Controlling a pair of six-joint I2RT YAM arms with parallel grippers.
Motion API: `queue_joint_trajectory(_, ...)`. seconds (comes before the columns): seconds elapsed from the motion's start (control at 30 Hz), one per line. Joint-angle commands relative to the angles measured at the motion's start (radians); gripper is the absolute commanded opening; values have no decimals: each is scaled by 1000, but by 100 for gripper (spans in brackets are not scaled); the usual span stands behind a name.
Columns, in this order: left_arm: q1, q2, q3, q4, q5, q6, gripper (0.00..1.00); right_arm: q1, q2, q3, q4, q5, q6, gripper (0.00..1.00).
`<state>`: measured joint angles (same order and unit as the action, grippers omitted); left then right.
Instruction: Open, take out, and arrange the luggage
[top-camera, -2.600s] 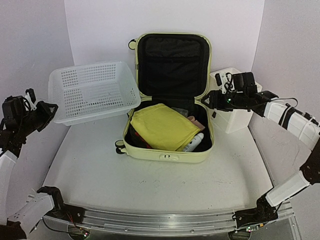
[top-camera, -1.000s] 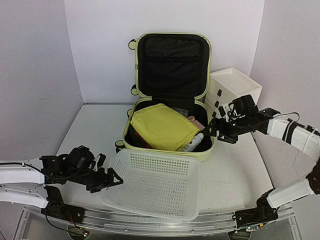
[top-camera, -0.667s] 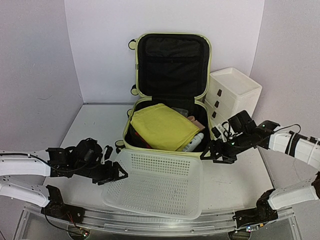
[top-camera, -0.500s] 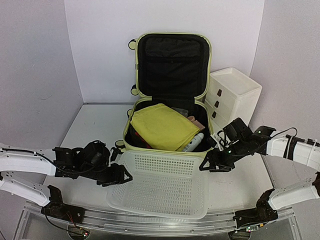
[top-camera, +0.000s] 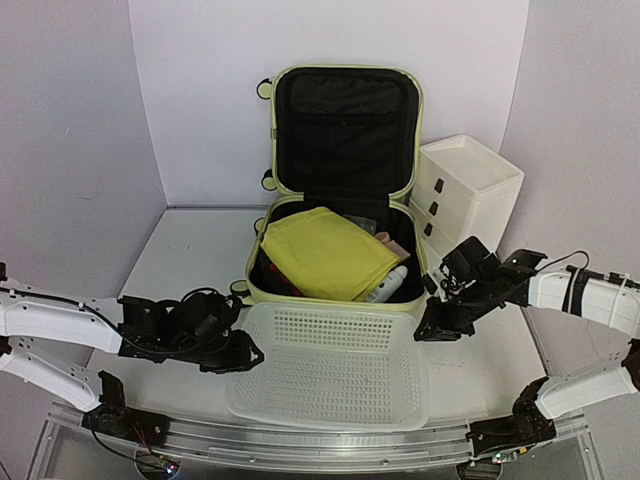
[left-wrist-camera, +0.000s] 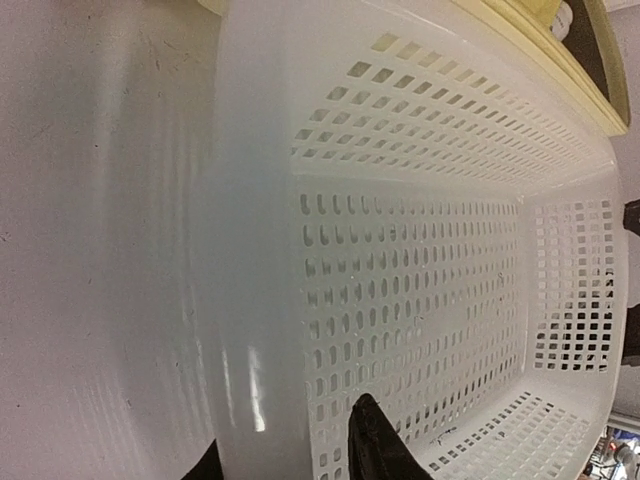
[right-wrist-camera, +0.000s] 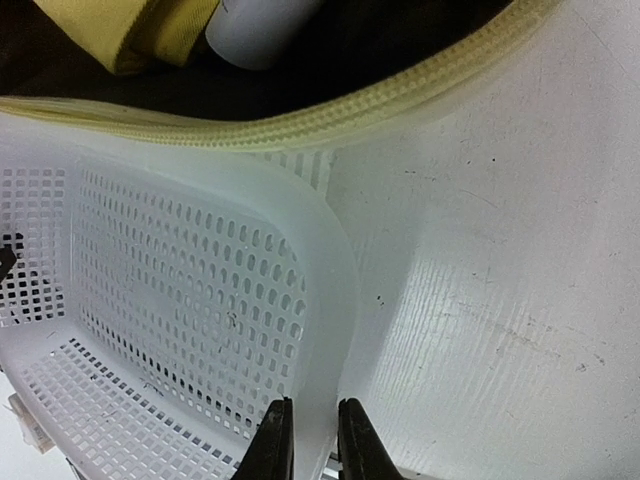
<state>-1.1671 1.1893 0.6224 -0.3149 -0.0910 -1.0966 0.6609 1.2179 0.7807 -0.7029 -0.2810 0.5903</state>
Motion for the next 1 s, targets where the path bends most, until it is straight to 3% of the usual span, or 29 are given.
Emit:
queue_joint_trajectory(0.0, -4, 8, 51, 55, -82, 1, 22, 2, 32, 71, 24, 128, -41, 6)
queue_joint_trajectory(0.17, -4, 59, 78, 54, -128, 18, 1, 3, 82, 110, 26, 193, -61, 0)
queue_joint_trajectory(0.4, -3, 128, 117, 53, -205, 41, 0, 1, 139, 157, 31, 280, -85, 0)
queue_joint_trajectory(0.63, -3, 183, 144, 59, -197, 52, 1, 0, 199, 211, 34, 329, -109, 0)
queue_joint_trajectory(0.7, -3, 182, 155, 56, -168, 82, 22, 0, 196, 216, 35, 322, -113, 17)
queue_joint_trajectory(0.77, -3, 171, 165, 33, -150, 88, 54, 0, 176, 208, 35, 323, -117, 33)
queue_joint_trajectory(0.83, -3, 153, 172, -17, -149, 83, 79, 0, 152, 195, 32, 333, -117, 40)
queue_joint_trajectory(0.9, -3, 133, 189, -87, -170, 92, 91, 0, 134, 189, 29, 335, -118, 43)
queue_joint_trajectory(0.97, -3, 106, 213, -170, -206, 114, 96, 0, 119, 191, 18, 338, -119, 45)
